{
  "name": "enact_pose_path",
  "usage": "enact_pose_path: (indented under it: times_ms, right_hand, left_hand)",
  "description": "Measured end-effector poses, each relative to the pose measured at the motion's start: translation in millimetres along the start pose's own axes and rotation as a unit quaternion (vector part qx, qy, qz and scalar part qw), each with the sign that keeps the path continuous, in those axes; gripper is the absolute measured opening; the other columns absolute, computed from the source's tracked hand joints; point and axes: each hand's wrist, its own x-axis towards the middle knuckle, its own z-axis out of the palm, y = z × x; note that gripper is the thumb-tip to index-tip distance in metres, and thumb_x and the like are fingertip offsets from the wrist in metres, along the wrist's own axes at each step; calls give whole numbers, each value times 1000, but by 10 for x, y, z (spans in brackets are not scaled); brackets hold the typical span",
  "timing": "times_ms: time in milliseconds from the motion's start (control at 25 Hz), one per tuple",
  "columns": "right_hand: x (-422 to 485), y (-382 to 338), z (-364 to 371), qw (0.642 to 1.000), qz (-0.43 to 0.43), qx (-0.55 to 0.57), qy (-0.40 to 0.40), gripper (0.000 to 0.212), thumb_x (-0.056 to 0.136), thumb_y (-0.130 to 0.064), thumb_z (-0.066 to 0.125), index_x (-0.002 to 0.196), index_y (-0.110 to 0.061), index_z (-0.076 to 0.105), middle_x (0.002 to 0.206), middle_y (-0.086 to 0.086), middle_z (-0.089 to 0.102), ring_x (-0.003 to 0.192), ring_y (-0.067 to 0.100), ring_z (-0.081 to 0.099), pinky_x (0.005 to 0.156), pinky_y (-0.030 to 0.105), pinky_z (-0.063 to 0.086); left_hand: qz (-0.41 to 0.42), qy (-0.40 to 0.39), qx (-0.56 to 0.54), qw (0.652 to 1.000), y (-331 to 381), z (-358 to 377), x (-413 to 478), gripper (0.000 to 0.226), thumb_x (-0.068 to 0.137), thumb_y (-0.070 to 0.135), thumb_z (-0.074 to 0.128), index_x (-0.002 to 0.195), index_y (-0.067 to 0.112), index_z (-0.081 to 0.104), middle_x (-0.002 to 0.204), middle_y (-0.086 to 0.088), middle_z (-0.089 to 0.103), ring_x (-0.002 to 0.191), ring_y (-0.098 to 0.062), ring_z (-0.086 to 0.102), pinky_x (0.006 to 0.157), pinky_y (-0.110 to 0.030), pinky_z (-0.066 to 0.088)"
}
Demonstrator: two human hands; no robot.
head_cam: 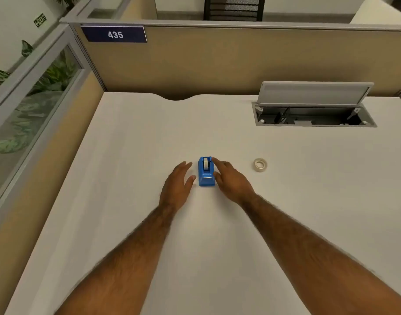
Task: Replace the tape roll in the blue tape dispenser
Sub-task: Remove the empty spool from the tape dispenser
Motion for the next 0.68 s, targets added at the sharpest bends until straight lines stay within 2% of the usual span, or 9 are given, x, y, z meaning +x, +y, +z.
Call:
enact_pose_path:
  times_ms: [80, 160, 240, 360, 480, 680]
  right_hand:
    - [69, -29, -36, 1000, -10, 10, 18, 50, 105, -36, 35, 154, -30, 25, 150, 7, 45, 122, 27, 57, 95, 38, 51]
    - [120, -57, -63, 1000, -17, 3, 25, 49, 104, -32, 38, 153, -29, 29, 146, 7, 49, 118, 26, 58, 93, 37, 51]
    - [142, -73, -55, 999, -27, 0, 28, 48, 103, -27, 42, 151, -27, 33, 144, 6, 50, 114, 25, 59, 92, 38, 53]
    - [176, -107, -58, 998, -40, -11, 37, 45, 98, -17, 45, 142, -24, 42, 140, 6, 50, 106, 27, 61, 85, 41, 56]
    - [229, -120, -63, 998, -43, -16, 40, 40, 94, -13, 44, 134, -21, 48, 135, 6, 53, 98, 25, 61, 77, 38, 57]
    - [310, -106, -67, 999, -33, -15, 36, 44, 95, -12, 46, 138, -20, 51, 136, 6, 53, 108, 25, 59, 86, 37, 54]
  left_hand:
    - [-3, 3, -81, 997, 97, -24, 126, 51, 98, 34, 58, 146, 27, 44, 151, 4, 45, 131, -16, 50, 110, -35, 42]
    - [-11, -5, -112, 994, 206, -76, 246, 52, 93, 31, 65, 142, 27, 50, 144, 4, 52, 119, -16, 59, 101, -33, 50]
    - [-19, -15, -111, 994, 253, -77, 312, 51, 91, 29, 69, 140, 24, 53, 141, 2, 56, 115, -16, 62, 97, -31, 51]
    - [-27, -30, -117, 992, 276, -64, 363, 49, 90, 27, 71, 136, 22, 57, 137, 1, 60, 112, -17, 65, 99, -37, 52]
    - [-36, -37, -136, 989, 293, -36, 377, 51, 87, 26, 74, 135, 22, 58, 134, 1, 62, 109, -17, 66, 99, -40, 53]
    - [-30, -38, -123, 991, 289, -41, 422, 55, 81, 27, 79, 133, 25, 59, 132, 4, 62, 105, -15, 67, 95, -39, 54]
